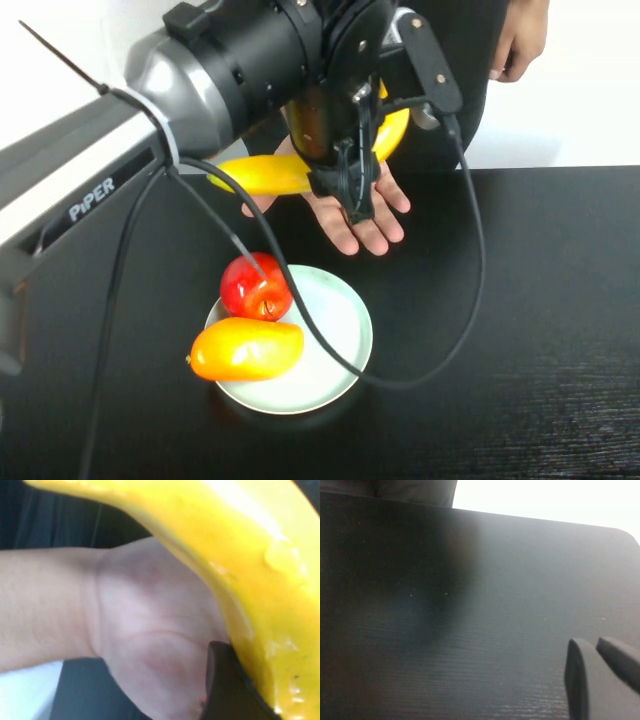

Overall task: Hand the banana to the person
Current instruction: Hand the grabbed banana to the person

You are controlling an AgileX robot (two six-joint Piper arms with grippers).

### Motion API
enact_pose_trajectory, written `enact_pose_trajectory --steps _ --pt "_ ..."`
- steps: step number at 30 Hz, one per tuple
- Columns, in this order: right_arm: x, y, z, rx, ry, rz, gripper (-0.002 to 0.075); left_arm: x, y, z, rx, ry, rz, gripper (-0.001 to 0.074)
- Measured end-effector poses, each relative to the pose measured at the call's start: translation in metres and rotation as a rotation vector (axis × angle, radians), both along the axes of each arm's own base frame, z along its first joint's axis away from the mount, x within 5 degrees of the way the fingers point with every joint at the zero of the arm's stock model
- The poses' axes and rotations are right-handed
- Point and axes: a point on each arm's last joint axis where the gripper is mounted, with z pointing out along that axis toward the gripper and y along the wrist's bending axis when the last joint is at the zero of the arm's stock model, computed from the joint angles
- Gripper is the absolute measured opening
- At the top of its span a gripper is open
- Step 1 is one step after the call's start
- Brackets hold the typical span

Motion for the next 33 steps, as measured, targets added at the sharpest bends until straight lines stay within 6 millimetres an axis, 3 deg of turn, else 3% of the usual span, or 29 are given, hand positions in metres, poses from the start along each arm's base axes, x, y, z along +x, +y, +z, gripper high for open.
enact_pose_trajectory --steps 5,13,15,19,22,27,33 --pt "0.000 0.000 0.000 0.000 0.000 0.000 -0.0011 0.018 0.005 -0.013 0.010 -0.011 0.028 0.0292" --pt "0.000 0.000 0.000 0.000 0.000 0.000 -0.0011 0.024 0.002 -0.023 0.010 -0.007 0.033 0.0300" --pt "0.000 0.000 0.000 0.000 0.000 0.000 -0.0011 0.024 0.001 -0.023 -0.011 -0.004 0.052 0.0354" --pt "0.000 0.000 0.000 0.000 0.000 0.000 -0.0011 0.024 0.001 -0.023 -0.046 -0.001 0.100 0.0531" --pt "0.000 0.000 0.000 0.000 0.000 0.000 -0.0011 0.024 0.001 -0.021 -0.058 -0.003 0.113 0.0592" --pt "0.000 0.000 0.000 0.000 0.000 0.000 -0.0011 0.018 0.006 -0.004 -0.089 -0.029 0.118 0.0614" --pt "0.000 0.000 0.000 0.000 0.000 0.000 -0.0011 0.000 0.017 0.030 -0.143 -0.069 0.120 0.0613"
